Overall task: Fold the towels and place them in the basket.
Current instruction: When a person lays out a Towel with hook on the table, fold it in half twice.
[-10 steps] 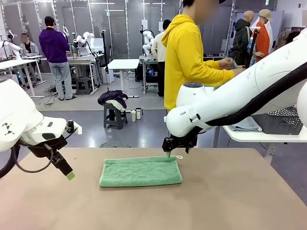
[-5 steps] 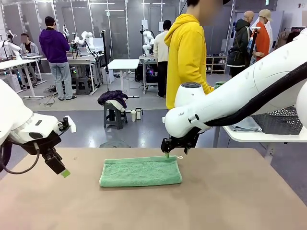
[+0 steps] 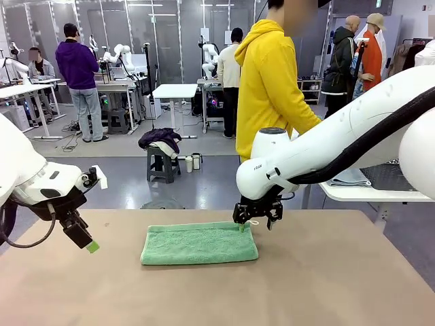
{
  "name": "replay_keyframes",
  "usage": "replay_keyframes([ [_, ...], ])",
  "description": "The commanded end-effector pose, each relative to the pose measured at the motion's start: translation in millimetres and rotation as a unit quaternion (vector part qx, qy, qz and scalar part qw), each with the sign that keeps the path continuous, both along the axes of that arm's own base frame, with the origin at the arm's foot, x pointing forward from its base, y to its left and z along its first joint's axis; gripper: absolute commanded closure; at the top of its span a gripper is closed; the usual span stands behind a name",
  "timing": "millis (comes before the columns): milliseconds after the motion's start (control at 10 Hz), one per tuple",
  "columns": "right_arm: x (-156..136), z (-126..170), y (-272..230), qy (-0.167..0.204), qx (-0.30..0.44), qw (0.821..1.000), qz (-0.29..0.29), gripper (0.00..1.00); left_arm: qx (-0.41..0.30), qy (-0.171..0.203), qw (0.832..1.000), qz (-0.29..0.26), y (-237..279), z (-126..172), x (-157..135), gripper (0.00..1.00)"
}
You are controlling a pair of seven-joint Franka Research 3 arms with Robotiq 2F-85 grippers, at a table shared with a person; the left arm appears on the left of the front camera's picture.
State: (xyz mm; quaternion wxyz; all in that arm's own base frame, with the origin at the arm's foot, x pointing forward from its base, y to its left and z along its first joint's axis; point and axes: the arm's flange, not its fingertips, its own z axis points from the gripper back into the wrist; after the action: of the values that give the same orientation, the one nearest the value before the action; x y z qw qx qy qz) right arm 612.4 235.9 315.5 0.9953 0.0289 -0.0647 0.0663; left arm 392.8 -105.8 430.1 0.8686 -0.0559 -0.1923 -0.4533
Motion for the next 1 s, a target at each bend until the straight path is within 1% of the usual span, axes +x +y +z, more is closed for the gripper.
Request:
replay_keyframes([
  [0,8.4,-0.5,8.5,0.005,0.004,1.000,-0.026,0.00,0.005,0.003,1.000,0.008,-2.7,-0.5,-0.5,0.00],
  [400,10.3,-7.1,11.0,0.010,-0.004,0.999,-0.030,0.00,0.005,0.003,1.000,0.008,-2.7,-0.5,-0.5,0.00],
  [900,14.5,-22.8,11.7,0.034,0.000,0.999,-0.033,0.00,0.005,0.003,1.000,0.008,-2.7,-0.5,-0.5,0.00],
])
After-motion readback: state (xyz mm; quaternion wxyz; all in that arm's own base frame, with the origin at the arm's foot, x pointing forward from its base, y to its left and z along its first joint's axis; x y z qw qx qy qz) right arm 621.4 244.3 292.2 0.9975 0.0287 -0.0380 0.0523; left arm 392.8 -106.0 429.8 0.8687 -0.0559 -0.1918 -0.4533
